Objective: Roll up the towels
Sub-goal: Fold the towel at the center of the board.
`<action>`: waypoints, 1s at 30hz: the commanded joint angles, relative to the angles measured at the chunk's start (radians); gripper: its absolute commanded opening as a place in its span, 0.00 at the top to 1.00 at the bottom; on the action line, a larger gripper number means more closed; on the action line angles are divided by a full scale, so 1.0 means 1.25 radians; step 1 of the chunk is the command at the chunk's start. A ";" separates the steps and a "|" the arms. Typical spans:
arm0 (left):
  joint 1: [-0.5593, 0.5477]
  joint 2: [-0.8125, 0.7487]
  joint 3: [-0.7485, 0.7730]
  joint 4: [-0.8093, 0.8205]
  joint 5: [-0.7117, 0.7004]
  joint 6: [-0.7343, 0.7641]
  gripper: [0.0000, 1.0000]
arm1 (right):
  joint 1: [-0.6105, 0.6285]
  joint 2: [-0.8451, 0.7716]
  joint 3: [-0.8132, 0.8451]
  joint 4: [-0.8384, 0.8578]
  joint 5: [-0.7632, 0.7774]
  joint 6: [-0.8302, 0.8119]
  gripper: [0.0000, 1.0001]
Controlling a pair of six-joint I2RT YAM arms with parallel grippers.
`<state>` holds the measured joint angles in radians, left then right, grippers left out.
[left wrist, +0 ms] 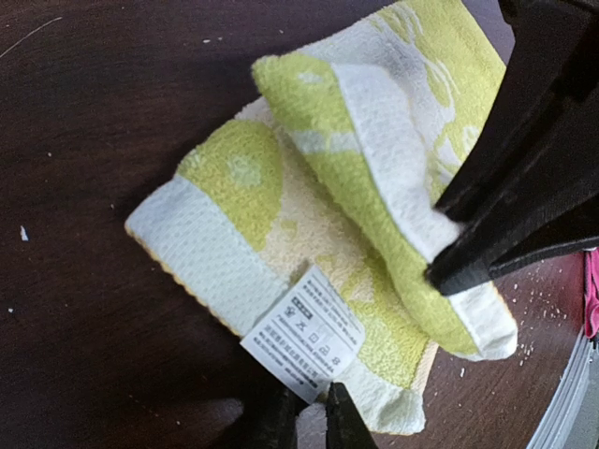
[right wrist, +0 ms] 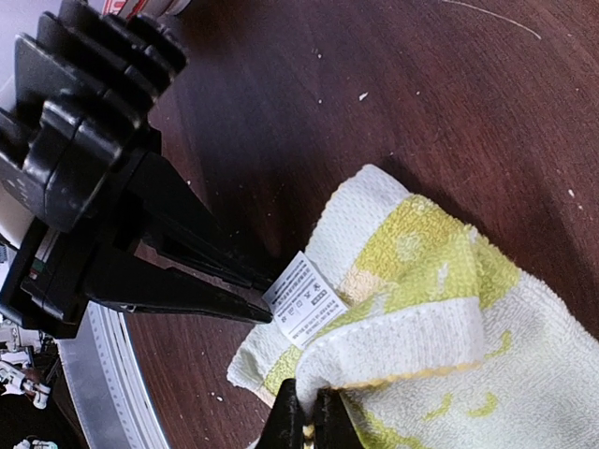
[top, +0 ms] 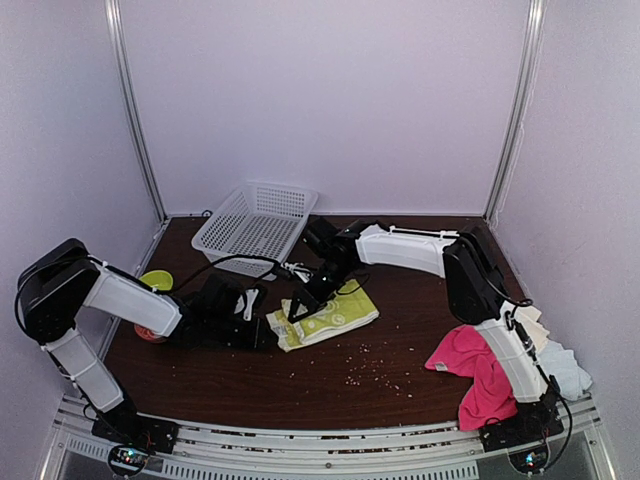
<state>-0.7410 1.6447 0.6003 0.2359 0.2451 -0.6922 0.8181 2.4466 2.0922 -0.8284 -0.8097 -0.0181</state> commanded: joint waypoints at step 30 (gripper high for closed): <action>-0.015 -0.166 0.042 -0.097 -0.020 0.080 0.87 | -0.144 -0.137 -0.097 -0.004 -0.006 -0.088 0.61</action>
<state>-0.7437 1.3952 0.5652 0.1001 0.1921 -0.6617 0.7334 2.3577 2.0300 -0.8597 -0.8555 -0.1009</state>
